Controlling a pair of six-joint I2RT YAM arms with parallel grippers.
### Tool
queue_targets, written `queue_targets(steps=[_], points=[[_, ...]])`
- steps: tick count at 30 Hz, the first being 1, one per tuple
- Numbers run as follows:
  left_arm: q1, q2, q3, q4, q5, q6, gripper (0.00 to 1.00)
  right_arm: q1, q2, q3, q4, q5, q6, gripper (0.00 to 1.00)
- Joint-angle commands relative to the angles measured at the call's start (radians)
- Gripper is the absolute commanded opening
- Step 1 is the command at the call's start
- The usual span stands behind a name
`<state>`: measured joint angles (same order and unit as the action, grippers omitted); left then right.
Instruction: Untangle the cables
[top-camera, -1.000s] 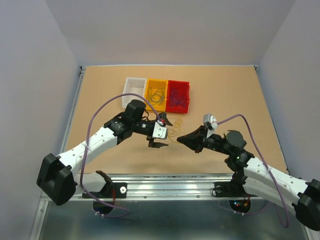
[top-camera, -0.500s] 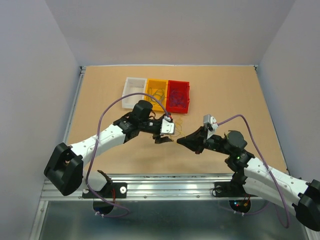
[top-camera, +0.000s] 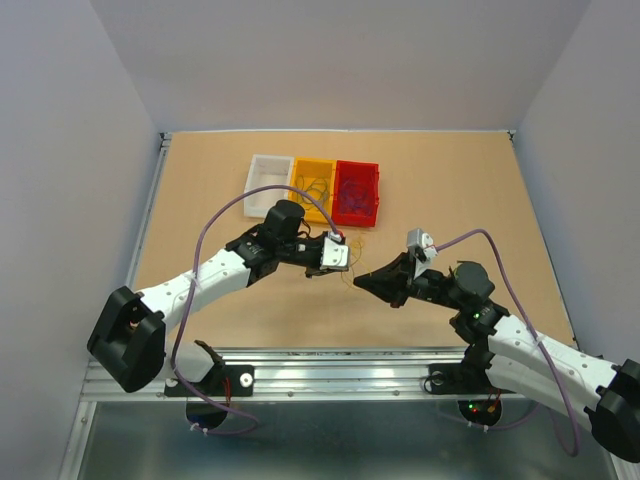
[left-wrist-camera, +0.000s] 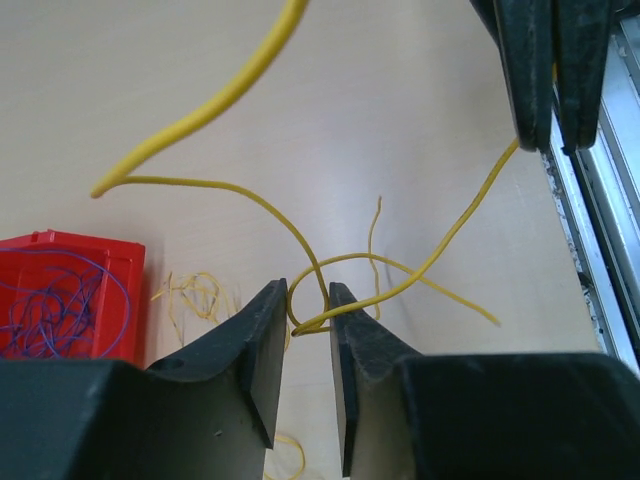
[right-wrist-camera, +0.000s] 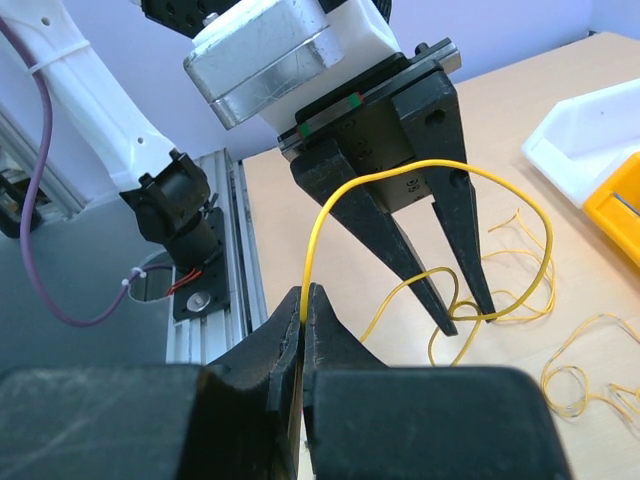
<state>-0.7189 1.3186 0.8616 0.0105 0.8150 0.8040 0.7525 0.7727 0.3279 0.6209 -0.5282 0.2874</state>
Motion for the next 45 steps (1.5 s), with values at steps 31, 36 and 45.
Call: queue_targets(steps=[31, 36, 45], points=[[0.280, 0.034, 0.114, 0.374, -0.677, -0.502, 0.00, -0.002, -0.208, -0.096, 0.007, 0.619, 0.064, 0.85], [0.338, 0.076, 0.099, 0.466, -0.784, -0.512, 0.00, -0.002, -0.197, -0.089, 0.003, 0.616, 0.064, 0.85], [0.449, 0.272, 0.185, 0.510, -0.795, -0.499, 0.00, -0.002, -0.207, -0.090, 0.000, 0.614, 0.061, 0.85]])
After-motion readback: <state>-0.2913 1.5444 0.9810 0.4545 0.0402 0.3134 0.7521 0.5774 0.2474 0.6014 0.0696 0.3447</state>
